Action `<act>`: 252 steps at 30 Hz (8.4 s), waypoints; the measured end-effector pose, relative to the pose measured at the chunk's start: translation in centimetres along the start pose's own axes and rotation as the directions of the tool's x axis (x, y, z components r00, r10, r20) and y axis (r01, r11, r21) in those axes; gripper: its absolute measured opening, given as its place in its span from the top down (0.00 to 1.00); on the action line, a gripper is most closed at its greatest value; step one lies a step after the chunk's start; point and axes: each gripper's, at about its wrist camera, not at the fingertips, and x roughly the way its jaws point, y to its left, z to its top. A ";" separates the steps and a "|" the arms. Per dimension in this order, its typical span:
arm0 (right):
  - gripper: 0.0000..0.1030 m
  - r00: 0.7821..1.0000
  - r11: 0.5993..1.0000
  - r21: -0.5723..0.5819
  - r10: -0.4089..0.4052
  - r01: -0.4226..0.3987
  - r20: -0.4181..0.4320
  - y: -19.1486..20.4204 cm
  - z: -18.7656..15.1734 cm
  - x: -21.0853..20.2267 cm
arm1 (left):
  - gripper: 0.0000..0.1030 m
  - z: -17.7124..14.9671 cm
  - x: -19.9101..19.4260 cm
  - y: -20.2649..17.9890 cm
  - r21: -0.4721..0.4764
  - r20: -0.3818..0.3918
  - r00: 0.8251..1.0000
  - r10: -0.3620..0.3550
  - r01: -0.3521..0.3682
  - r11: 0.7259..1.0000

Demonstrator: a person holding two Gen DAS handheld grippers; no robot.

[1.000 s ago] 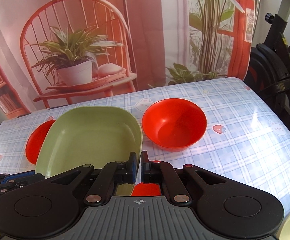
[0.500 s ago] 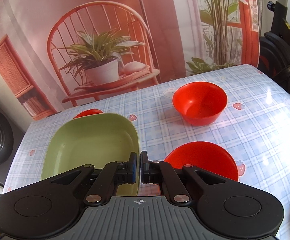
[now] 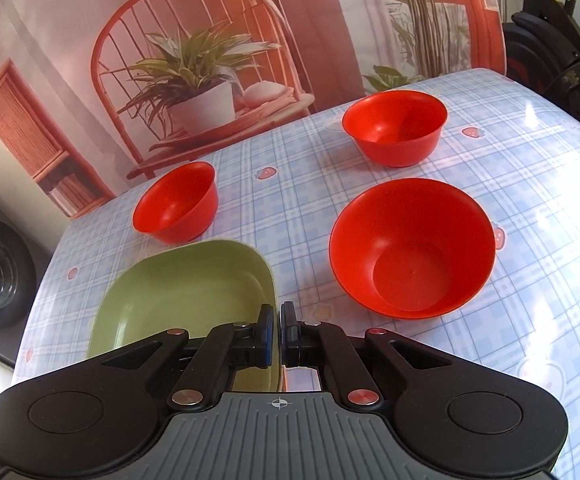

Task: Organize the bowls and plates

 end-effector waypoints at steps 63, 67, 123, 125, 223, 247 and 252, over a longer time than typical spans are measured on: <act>0.97 1.000 0.981 -0.191 0.028 -0.026 0.008 0.7 -4.0 -2.4 | 0.85 -1.2 1.6 1.4 -0.015 -0.014 0.996 0.084 -0.084 0.996; 0.98 1.000 0.984 -0.176 0.028 -0.029 -0.004 0.6 -4.4 -2.1 | 0.85 -1.3 1.8 1.2 -0.008 -0.024 0.996 0.088 -0.088 0.996; 0.91 0.798 0.846 0.307 -0.522 0.436 0.303 -34.1 -3.0 -16.2 | 0.62 -2.3 15.3 -29.4 0.511 -0.163 0.939 -0.304 0.344 0.787; 0.90 0.804 0.842 0.328 -0.521 0.428 0.287 -34.9 -3.5 -15.8 | 0.62 -2.6 16.3 -29.7 0.504 -0.183 0.941 -0.286 0.340 0.794; 0.93 0.988 0.971 -0.238 0.034 0.003 0.150 3.0 -1.1 -6.5 | 0.83 6.6 -3.2 0.6 0.029 0.123 0.992 -0.009 0.006 1.000; 0.89 1.000 0.976 -0.216 -0.004 0.001 -0.015 1.8 -5.7 -3.7 | 0.83 7.0 2.8 0.9 0.164 0.004 0.999 0.054 -0.054 0.985; 0.88 1.000 0.978 -0.210 -0.001 -0.005 -0.030 1.7 -5.8 -3.4 | 0.83 7.0 3.5 0.7 0.184 -0.002 0.997 0.073 -0.072 0.980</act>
